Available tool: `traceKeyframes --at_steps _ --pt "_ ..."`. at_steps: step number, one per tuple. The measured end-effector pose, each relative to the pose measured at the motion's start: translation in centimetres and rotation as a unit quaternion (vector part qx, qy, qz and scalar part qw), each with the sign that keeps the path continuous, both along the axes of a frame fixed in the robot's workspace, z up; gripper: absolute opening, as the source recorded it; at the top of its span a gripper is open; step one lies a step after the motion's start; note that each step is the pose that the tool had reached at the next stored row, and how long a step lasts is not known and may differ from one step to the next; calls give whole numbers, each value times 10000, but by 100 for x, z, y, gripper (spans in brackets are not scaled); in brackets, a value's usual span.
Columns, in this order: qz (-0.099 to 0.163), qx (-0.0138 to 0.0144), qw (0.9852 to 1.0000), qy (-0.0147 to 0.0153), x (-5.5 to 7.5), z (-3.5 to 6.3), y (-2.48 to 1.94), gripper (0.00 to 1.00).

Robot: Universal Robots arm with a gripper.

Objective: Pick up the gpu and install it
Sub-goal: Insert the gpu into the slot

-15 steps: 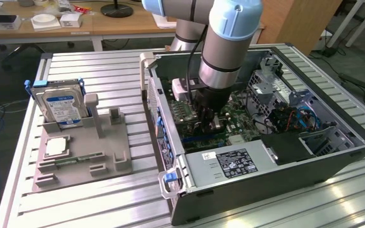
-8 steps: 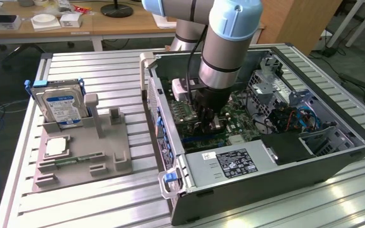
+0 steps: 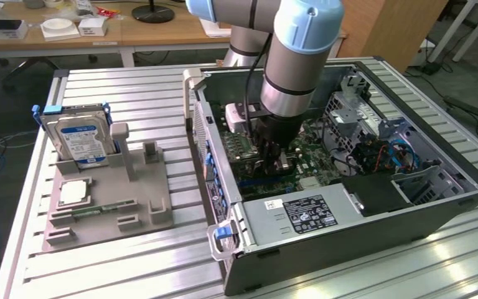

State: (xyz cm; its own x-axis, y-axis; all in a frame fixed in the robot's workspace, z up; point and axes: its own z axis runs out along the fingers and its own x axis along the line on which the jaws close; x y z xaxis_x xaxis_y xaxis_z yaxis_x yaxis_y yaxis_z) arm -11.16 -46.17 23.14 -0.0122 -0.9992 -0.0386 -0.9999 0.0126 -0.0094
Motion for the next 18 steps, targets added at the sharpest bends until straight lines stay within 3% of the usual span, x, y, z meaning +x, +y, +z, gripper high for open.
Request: traceKeyframes --at_steps 18 --pt "0 0 10000 -16 3 19 6 27"
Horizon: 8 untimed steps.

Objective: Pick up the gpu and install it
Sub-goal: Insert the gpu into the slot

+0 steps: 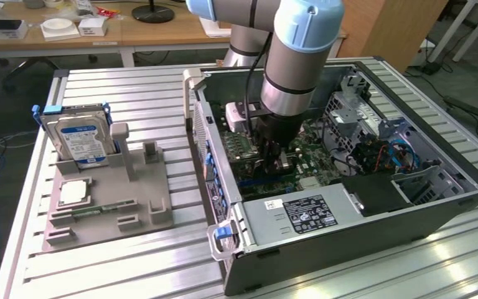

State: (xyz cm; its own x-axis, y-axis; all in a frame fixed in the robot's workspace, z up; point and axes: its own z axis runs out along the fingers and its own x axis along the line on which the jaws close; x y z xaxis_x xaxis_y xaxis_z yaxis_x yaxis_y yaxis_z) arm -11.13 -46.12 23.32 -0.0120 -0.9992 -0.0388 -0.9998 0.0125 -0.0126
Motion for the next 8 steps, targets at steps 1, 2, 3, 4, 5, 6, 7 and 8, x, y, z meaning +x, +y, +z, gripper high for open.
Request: traceKeyframes --at_steps 1,2,3,4,5,6,7,8 --pt "-1 0 10000 1 3 0 0 27" --pt "-1 -1 10000 2 9 1 0 27" --pt "-1 -2 10000 2 18 1 0 27" --pt "-1 -2 10000 2 29 1 0 27" --pt "0 -1 10000 1 34 1 -1 27" --pt "0 -1 10000 0 34 1 -1 27" --pt "0 0 10000 0 35 0 0 27" --pt "0 0 10000 0 35 0 0 27"
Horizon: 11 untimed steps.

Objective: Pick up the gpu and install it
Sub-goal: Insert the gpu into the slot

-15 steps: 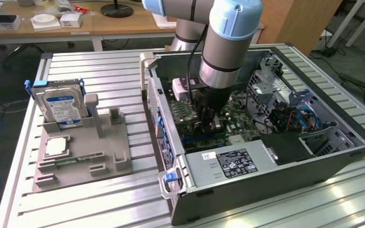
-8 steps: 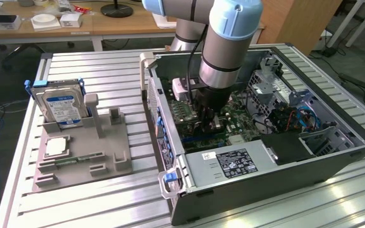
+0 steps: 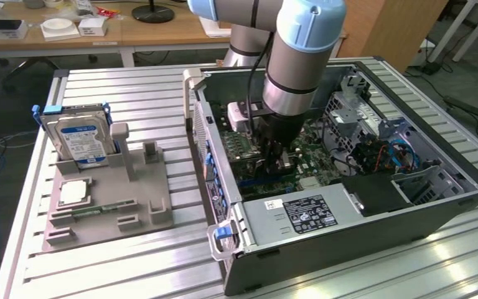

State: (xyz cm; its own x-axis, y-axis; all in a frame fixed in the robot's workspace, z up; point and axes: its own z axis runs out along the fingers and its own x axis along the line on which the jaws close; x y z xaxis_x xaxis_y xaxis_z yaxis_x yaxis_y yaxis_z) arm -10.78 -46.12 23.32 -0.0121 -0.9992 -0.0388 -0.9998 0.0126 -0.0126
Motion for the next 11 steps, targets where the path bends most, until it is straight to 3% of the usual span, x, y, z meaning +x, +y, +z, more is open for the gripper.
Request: traceKeyframes --at_steps 11 --pt "2 0 10000 0 -47 0 0 27"
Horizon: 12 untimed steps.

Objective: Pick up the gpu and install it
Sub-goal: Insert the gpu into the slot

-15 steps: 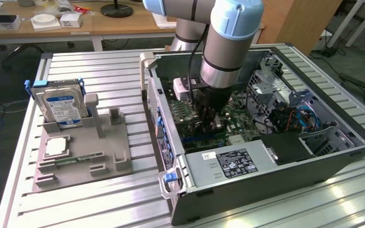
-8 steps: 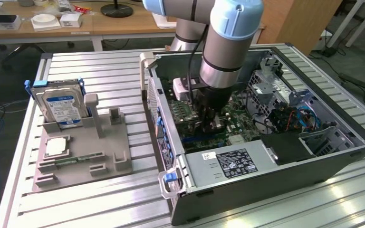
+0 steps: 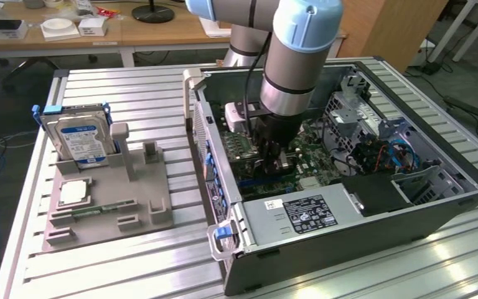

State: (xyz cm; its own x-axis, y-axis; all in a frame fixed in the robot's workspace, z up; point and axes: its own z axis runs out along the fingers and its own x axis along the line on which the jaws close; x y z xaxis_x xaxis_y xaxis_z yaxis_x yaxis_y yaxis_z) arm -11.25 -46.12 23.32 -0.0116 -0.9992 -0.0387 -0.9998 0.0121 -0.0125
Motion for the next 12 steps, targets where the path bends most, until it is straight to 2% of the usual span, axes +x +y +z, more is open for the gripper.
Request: traceKeyframes --at_steps 9,12 --pt "0 0 10000 0 19 0 -1 27" --pt "0 1 10000 -1 19 -1 -14 27"
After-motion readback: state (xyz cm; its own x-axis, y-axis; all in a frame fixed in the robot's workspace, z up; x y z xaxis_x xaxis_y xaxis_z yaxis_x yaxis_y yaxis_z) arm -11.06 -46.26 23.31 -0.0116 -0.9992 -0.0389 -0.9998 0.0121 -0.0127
